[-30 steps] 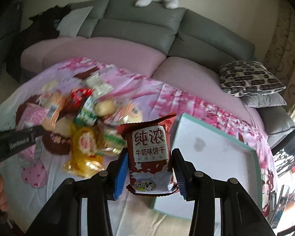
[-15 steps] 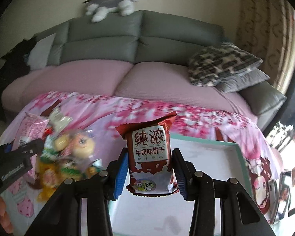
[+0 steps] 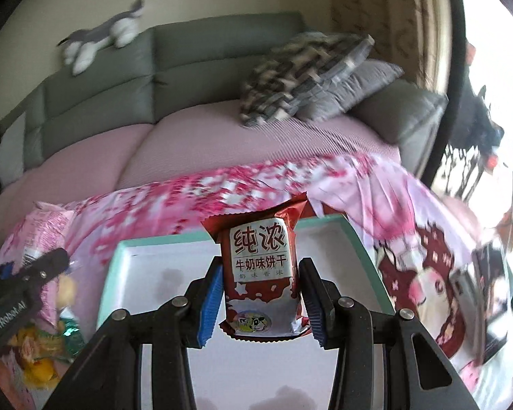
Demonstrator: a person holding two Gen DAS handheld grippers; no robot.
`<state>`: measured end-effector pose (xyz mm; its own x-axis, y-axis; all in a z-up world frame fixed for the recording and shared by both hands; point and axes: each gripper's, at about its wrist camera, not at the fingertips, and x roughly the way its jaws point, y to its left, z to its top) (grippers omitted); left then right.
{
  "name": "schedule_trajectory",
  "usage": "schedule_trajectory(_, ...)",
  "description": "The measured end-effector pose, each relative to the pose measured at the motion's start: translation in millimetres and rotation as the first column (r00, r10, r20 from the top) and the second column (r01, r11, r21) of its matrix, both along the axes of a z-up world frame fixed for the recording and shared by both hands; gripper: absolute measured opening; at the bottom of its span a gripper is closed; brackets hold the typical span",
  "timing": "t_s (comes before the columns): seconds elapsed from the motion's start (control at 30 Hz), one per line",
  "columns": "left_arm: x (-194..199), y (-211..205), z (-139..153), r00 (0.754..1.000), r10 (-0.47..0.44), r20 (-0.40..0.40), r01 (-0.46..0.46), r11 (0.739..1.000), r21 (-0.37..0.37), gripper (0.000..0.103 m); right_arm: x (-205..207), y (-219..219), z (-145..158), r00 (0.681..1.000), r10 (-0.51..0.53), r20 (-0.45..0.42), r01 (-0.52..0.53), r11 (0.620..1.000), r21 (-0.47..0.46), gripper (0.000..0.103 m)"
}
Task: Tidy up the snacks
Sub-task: 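Carry both packs over the tray and release them inside, then withdraw both open grippers from the tray back toward the snack pile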
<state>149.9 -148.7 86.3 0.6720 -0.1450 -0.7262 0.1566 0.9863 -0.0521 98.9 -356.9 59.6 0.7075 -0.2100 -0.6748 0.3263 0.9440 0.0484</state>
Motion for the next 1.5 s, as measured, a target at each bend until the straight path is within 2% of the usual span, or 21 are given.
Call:
schedule_trajectory(0.13, 14.5, -35.3, -18.5, 0.998, -0.059, -0.021, 0.059, 0.998, 0.0, 0.041, 0.1, -20.8, -17.8, 0.998, -0.063, -0.027, 0.064, 0.998, 0.014, 0.046)
schedule_trajectory(0.23, 20.3, -53.4, -34.3, 0.997, -0.066, -0.03, 0.066, 0.998, 0.005, 0.041, -0.1, -36.7, -32.9, 0.993, -0.103, -0.056, 0.105, 0.994, 0.034, 0.046)
schedule_trajectory(0.4, 26.8, -70.0, -56.7, 0.996, -0.08, -0.043, 0.08, 0.997, 0.007, 0.041, -0.4, -42.5, -36.3, 0.989, -0.13, -0.071, 0.134, 0.989, 0.058, 0.046)
schedule_trajectory(0.57, 29.6, -75.7, -61.0, 0.996, -0.085, -0.029, 0.085, 0.996, 0.004, 0.043, 2.7, -38.4, -31.1, 0.989, -0.13, -0.071, 0.134, 0.989, 0.062, 0.048)
schedule_trajectory(0.63, 27.9, -74.3, -58.0, 0.997, -0.08, -0.023, 0.08, 0.997, 0.009, 0.055, 2.5, -37.9, -29.1, 0.99, -0.128, -0.064, 0.131, 0.989, 0.061, 0.048)
schedule_trajectory(0.67, 27.3, -73.1, -56.8, 0.997, -0.078, -0.023, 0.078, 0.997, 0.007, 0.072, 1.3, -36.7, -26.8, 0.99, -0.125, -0.057, 0.128, 0.99, 0.058, 0.048)
schedule_trajectory(0.7, 26.7, -71.3, -55.6, 0.997, -0.076, -0.025, 0.076, 0.997, 0.005, 0.08, 0.5, -35.1, -25.1, 0.991, -0.122, -0.053, 0.125, 0.991, 0.057, 0.048)
schedule_trajectory(0.8, 24.2, -63.0, -51.6, 0.998, -0.054, -0.036, 0.054, 0.999, -0.008, 0.08, 0.2, -32.3, -23.0, 0.992, -0.112, -0.057, 0.114, 0.992, 0.05, 0.048)
schedule_trajectory(0.87, 21.5, -55.1, -49.1, 0.998, -0.034, -0.043, 0.033, 0.999, -0.01, 0.08, 0.3, -30.9, -22.9, 0.992, -0.105, -0.073, 0.108, 0.993, 0.043, 0.06)
schedule_trajectory(0.9, 21.0, -52.5, -48.7, 0.999, -0.026, -0.047, 0.026, 1.0, -0.008, 0.081, 0.4, -30.3, -23.4, 0.991, -0.101, -0.085, 0.104, 0.994, 0.041, 0.078)
schedule_trajectory(0.93, 20.2, -48.7, -48.3, 0.999, -0.016, -0.052, 0.016, 1.0, -0.003, 0.081, 0.6, -29.3, -23.7, 0.991, -0.095, -0.098, 0.099, 0.994, 0.039, 0.091)
schedule_trajectory(1.03, 20.4, -35.5, -49.2, 0.997, 0.032, -0.063, -0.032, 0.999, 0.013, 0.092, 0.3, -25.9, -22.5, 0.991, -0.079, -0.109, 0.083, 0.996, 0.029, 0.103)
schedule_trajectory(1.17, 21.4, -14.2, -52.0, 0.994, 0.094, -0.06, -0.094, 0.996, 0.015, 0.1, 1.8, -19.1, -22.0, 0.99, -0.056, -0.13, 0.059, 0.998, 0.017, 0.103)
schedule_trajectory(1.33, 19.9, 10.3, -51.5, 0.984, 0.173, -0.03, -0.172, 0.985, 0.02, 0.1, 2.1, -13.1, -22.0, 0.989, -0.046, -0.141, 0.048, 0.999, 0.013, 0.103)
schedule_trajectory(1.5, 14.6, 24.8, -53.5, 0.976, 0.217, -0.034, -0.215, 0.975, 0.047, 0.1, -0.1, -7.8, -18.2, 0.991, -0.027, -0.129, 0.03, 0.999, 0.021, 0.103)
